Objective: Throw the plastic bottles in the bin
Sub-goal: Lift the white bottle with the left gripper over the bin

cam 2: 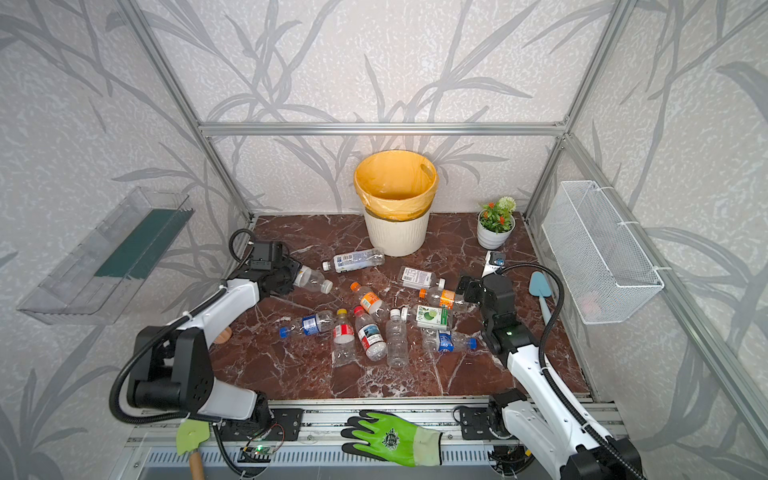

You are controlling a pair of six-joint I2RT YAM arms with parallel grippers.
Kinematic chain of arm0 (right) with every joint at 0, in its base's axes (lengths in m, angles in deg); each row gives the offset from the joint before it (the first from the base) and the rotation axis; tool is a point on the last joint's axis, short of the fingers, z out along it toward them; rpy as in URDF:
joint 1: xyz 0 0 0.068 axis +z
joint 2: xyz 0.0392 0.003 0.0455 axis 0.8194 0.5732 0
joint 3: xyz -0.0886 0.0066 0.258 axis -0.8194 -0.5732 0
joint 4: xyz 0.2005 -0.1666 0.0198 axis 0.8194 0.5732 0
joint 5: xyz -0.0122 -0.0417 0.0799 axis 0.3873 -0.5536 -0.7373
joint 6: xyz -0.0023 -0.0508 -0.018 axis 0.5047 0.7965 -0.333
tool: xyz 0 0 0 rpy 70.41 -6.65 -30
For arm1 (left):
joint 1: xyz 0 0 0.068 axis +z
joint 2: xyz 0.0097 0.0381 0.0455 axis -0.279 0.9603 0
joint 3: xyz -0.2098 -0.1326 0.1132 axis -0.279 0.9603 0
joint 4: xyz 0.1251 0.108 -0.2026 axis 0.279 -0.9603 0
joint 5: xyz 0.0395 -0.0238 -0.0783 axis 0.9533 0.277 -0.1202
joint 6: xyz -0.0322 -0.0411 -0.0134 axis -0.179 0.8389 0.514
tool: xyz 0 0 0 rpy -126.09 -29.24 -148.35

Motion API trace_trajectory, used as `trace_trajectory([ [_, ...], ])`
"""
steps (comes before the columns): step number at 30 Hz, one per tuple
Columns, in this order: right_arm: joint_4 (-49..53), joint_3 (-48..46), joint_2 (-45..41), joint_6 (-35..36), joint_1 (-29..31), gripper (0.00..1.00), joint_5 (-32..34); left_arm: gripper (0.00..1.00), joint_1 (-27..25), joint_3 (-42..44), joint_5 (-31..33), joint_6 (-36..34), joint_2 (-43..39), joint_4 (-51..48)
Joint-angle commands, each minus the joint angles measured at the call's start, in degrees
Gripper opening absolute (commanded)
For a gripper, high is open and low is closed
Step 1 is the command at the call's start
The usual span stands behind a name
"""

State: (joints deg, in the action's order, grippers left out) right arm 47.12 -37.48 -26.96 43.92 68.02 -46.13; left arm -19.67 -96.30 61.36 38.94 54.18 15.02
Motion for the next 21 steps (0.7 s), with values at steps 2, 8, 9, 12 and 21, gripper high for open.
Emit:
trace_trajectory([
  [2,-0.1,0.04,-1.22,0.5,-0.34,0.97,0.65,0.65,0.18,-5.0,13.67,-8.87,-11.81,-1.18],
  [8,-0.87,0.22,-1.04,-0.08,-0.33,0.97,0.38,0.58,0.2,-14.19,14.57,-23.66,-17.23,10.67],
  [9,-1.14,0.22,-0.95,-0.37,-0.34,0.97,0.13,0.57,-0.03,-15.84,13.08,-24.46,-16.06,12.62],
  [12,-1.42,0.36,-0.84,-0.9,-0.36,0.97,-0.53,0.54,-1.88,-21.33,8.67,-25.07,-10.68,16.94],
  [21,1.77,0.66,-5.09,-0.29,-0.34,0.97,-0.21,0.52,-14.27,-50.5,-1.99,-31.9,17.89,16.03],
])
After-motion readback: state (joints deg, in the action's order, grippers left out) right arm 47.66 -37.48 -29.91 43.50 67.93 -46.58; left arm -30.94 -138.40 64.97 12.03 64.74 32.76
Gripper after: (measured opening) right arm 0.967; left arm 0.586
